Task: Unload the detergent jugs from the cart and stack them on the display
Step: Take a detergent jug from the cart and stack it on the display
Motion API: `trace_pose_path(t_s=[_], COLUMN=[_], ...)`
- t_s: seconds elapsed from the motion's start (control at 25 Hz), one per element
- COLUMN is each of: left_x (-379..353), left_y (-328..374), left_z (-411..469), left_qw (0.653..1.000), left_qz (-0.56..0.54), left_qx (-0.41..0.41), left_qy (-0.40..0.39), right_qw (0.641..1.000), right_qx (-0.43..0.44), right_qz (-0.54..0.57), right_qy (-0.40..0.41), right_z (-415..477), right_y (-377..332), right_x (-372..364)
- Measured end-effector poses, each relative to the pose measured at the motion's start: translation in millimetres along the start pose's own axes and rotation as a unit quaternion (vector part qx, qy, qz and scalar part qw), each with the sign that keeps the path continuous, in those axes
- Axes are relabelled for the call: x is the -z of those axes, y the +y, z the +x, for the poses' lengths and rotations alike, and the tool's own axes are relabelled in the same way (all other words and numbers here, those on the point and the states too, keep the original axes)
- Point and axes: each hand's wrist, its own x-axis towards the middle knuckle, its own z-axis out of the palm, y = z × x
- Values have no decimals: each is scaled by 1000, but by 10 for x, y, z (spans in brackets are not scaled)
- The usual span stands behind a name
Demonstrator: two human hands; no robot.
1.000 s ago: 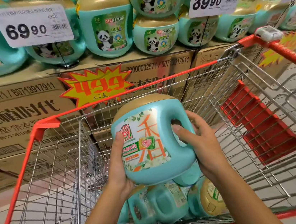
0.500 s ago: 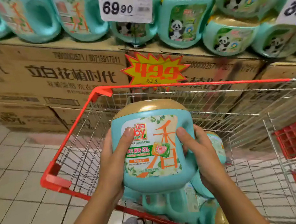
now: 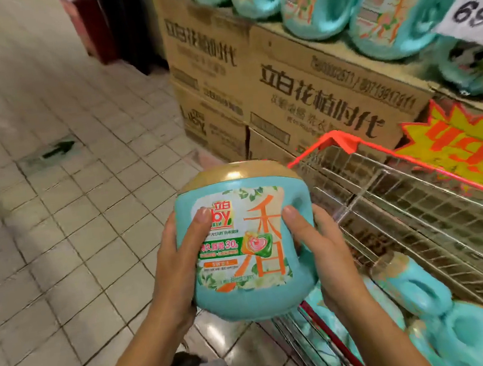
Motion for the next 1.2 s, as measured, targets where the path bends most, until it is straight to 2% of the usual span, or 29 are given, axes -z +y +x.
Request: trace_pose_path(t_s=[0.36, 0.56, 0.76, 1.0, 1.2], left_x=[1557, 2022, 2139, 1962, 1841], left_y=[791, 1105, 1454, 2144, 2552], left_z=[949, 1618, 2591, 3938, 4771], left_qw=[998, 999, 999, 998, 998], left_qz=[2, 9, 20, 40, 14], left_qx=[-37, -21, -23, -39, -54], left_qy=[50, 42, 18, -18, -38], right_qw=[997, 996, 997, 997, 998], right_qx=[-3, -11, -2, 24, 41], right_qz=[-28, -22, -15, 16, 3], right_qy=[-68, -81, -70, -69, -57], right_z=[864, 1406, 2246, 3483, 4307], right_y=[131, 82, -82, -620, -991], right_x=[-1909, -2554, -2967, -3354, -3613])
